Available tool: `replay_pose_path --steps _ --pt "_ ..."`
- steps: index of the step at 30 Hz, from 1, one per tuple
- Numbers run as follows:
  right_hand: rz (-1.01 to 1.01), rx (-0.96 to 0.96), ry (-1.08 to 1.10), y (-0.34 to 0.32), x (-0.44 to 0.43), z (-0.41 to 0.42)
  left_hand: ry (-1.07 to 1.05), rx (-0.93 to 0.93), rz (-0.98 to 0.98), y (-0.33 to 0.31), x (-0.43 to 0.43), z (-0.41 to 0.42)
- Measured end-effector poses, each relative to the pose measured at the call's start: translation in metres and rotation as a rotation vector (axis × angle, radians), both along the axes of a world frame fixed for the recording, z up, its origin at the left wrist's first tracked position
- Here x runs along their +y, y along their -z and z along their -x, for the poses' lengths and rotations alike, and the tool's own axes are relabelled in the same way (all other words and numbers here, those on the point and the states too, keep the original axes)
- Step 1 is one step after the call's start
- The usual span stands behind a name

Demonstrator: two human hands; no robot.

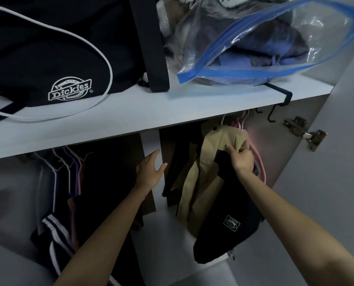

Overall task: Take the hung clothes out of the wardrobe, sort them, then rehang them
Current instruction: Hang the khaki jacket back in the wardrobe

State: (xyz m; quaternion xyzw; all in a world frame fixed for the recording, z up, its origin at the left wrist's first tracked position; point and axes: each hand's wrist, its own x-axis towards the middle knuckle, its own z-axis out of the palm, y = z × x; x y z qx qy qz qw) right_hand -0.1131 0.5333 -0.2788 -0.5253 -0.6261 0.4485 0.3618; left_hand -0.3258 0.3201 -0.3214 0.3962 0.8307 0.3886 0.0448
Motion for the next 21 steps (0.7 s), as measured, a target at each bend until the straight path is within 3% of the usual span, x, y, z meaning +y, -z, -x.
replay_pose_path --steps 21 --pt "-0.042 -0.099 0.073 0.018 0.036 -0.019 0.037 0.044 0.056 0.019 0.008 -0.017"
